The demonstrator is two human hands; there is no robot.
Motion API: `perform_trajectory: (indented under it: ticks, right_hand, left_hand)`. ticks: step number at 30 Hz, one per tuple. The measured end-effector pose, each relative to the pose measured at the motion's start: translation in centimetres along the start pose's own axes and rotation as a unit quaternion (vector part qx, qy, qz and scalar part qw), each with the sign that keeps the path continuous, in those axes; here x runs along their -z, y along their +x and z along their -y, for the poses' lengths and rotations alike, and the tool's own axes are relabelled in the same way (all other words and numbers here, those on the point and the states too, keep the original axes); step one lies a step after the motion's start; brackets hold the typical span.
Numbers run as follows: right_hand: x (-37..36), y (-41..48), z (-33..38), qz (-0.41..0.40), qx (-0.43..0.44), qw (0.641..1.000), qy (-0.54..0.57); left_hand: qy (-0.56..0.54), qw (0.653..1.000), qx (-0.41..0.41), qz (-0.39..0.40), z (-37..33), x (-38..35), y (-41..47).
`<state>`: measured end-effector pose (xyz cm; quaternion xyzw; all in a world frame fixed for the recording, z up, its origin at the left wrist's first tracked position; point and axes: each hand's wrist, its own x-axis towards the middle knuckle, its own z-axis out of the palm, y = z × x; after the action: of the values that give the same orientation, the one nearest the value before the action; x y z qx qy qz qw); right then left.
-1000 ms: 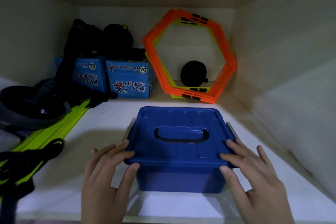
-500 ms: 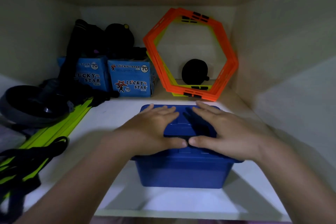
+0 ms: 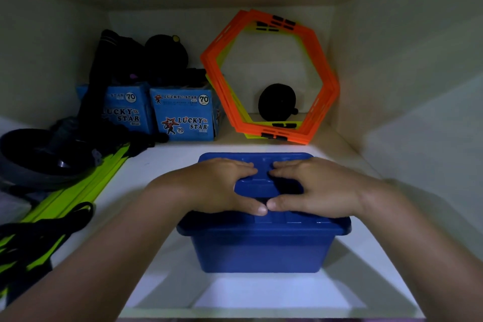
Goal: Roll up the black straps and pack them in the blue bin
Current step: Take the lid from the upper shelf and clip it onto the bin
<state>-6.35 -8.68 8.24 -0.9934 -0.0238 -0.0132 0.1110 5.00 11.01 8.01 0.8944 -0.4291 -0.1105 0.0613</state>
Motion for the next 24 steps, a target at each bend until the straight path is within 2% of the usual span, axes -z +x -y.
perform_trajectory:
  ticks: [2, 3, 6, 10, 13, 14, 15, 20, 24]
  right_hand:
    - [-0.4, -0.3, -1.3, -0.122, 0.022, 0.984, 0.125]
    - [-0.9, -0.6, -2.3, -0.193, 0.017, 0.956, 0.22]
    - [-2.9, -2.2, -6.2, -0.341, -0.052, 0.822, 0.453]
    - [-7.2, -4.0, -9.5, -0.381, -0.168, 0.64, 0.646]
    - [-9.9, -4.3, -10.1, -0.321, -0.223, 0.483, 0.784]
    - [-10.2, -4.3, -10.1, -0.289, -0.231, 0.461, 0.807]
    - [-10.4, -4.2, -10.0, -0.259, -0.236, 0.458, 0.817]
    - [-9.7, -3.8, -8.9, -0.178, -0.208, 0.47, 0.839]
    - [-9.2, -3.7, -7.7, -0.117, -0.159, 0.459, 0.866]
  left_hand:
    - [0.005, 1.0, 0.003, 0.002, 0.2, 0.1, 0.0]
    - [0.01, 1.0, 0.0, 0.004, 0.2, 0.1, 0.0]
    - [0.032, 0.999, -0.02, -0.002, -0.3, 0.5, 0.0]
    - [0.035, 0.998, -0.037, -0.019, -1.9, 1.1, 0.7]
    - [0.052, 0.996, -0.063, -0.029, -4.2, 1.4, 1.6]
    - [0.059, 0.995, -0.07, -0.026, -5.2, 1.4, 1.9]
    - [0.066, 0.995, -0.074, -0.02, -6.2, 1.5, 2.2]
    - [0.1, 0.992, -0.077, 0.001, -10.0, 1.6, 3.4]
    - [0.135, 0.989, -0.042, 0.045, -10.7, 1.3, 4.4]
